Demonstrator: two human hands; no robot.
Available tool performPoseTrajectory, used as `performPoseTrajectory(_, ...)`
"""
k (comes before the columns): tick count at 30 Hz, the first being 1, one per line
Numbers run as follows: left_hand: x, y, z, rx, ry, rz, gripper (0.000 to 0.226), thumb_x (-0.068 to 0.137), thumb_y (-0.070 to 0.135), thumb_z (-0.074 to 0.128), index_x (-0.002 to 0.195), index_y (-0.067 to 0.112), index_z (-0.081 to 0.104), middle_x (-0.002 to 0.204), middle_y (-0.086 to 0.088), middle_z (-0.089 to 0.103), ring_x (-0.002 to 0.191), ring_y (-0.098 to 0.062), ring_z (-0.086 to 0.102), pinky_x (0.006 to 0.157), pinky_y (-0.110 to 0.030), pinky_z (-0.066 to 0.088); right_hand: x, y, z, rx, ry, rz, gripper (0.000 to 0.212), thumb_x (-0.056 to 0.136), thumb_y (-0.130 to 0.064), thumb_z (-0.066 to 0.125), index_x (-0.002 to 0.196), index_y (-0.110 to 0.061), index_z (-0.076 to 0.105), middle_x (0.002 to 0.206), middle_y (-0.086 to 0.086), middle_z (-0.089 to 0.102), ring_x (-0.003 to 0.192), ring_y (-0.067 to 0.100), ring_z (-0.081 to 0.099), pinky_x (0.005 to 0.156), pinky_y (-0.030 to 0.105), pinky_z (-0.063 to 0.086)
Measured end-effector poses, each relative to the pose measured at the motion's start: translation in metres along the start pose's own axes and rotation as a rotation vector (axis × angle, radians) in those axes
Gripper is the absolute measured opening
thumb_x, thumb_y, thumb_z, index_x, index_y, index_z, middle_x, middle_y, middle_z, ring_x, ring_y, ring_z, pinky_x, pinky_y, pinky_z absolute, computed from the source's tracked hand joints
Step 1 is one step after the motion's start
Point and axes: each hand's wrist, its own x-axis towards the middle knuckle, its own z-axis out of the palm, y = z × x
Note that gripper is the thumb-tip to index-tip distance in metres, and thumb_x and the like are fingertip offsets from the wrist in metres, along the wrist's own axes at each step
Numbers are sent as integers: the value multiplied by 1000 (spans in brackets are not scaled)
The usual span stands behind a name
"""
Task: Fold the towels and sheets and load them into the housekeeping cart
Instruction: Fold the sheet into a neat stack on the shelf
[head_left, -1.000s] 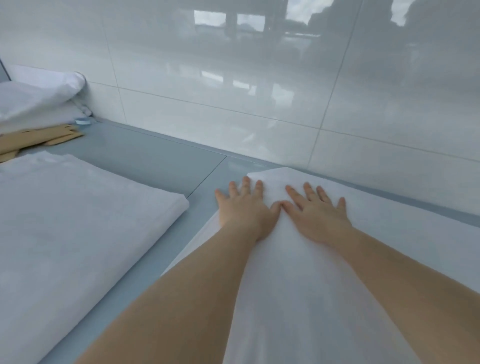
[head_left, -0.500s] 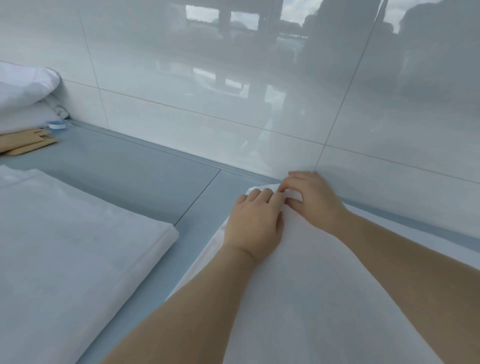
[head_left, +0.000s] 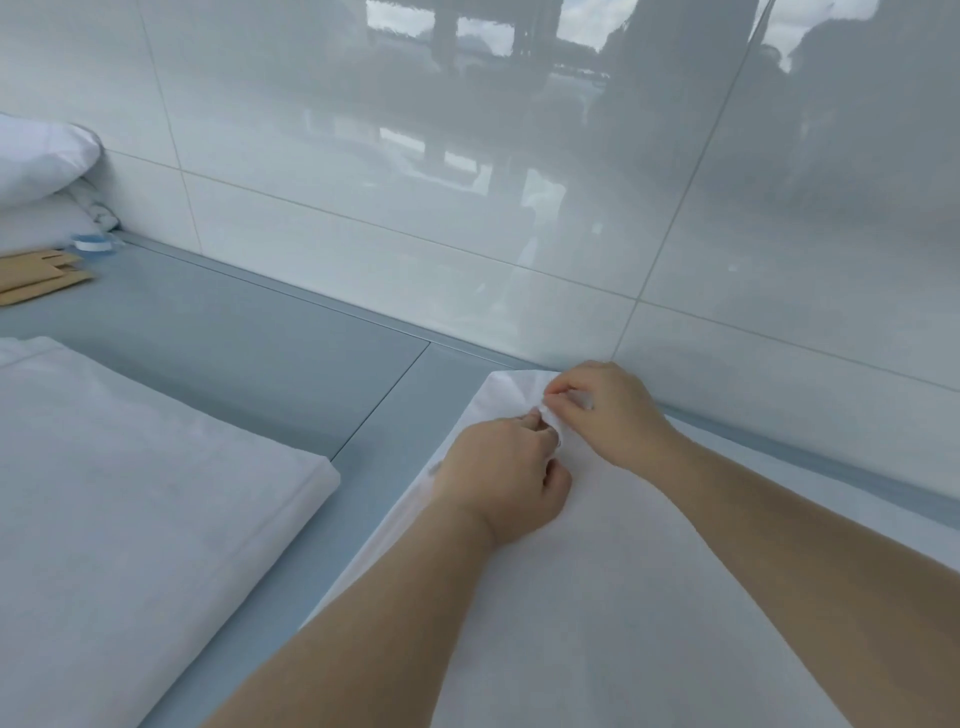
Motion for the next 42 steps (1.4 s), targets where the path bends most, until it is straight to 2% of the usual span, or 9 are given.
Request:
performPoseTrajectory(7,-3,3,-1,150,92,-232,30,88,34,31,72,23,54,75,3,63,62,-19,44,49,-28,19,14,-2,7,-112,-211,217,47,73,-52,71,100,-13,70,106,2,69,99,22,62,86,37,50)
performPoseTrajectory(10,1,-4,6,172,42,-369,40,97,37,30,94,14,63,113,-4,67,101,-21,54,82,-31,38,11,-5,6,-139,-243,207,52,71,-51,71,110,-16,69,112,-2,66,104,20,60,82,32,48)
performPoseTrajectory(12,4,-6,10,175,-77,-390,57,99,43,22,133,8,51,146,-8,46,138,-26,33,111,-37,24,7,-6,5,-134,-231,178,50,73,-48,71,108,-13,69,109,-1,66,101,21,60,82,33,48)
performPoseTrajectory(15,7,-8,13,154,-162,-363,68,98,51,17,150,9,27,158,-7,24,147,-24,14,118,-41,11,-1,-7,3,-142,-194,147,40,78,-38,68,101,-6,67,102,7,66,96,26,61,83,41,50)
performPoseTrajectory(22,4,-6,11,153,-123,-323,77,90,63,22,148,12,32,157,-6,28,148,-21,14,117,-47,8,-2,-21,11,-358,47,45,13,86,-17,53,89,-9,63,94,2,54,93,22,49,66,32,38)
performPoseTrajectory(27,3,-6,10,151,-39,-282,65,91,50,32,144,12,32,156,-3,30,149,-17,7,118,-48,5,0,-21,9,214,420,343,16,87,-11,55,72,-5,54,71,7,56,69,29,55,63,36,40)
performPoseTrajectory(33,5,-10,14,135,-37,-254,57,95,43,21,150,28,20,162,3,7,148,-23,-15,116,-54,-9,-15,-7,13,505,308,453,12,93,-17,51,88,-13,60,85,0,66,84,21,65,82,38,52)
performPoseTrajectory(38,5,-11,18,123,70,-263,60,100,41,13,143,40,-29,157,12,-23,145,-24,-23,115,-53,-13,-29,6,14,265,135,145,33,93,0,46,109,-24,62,111,-15,62,110,7,55,86,0,33)
performPoseTrajectory(42,6,-10,13,147,156,-347,69,98,27,21,145,33,-30,156,9,-25,146,-24,-21,114,-53,-14,-18,5,32,-37,-229,13,51,102,-32,38,151,-28,23,157,-13,17,144,1,10,117,22,5)
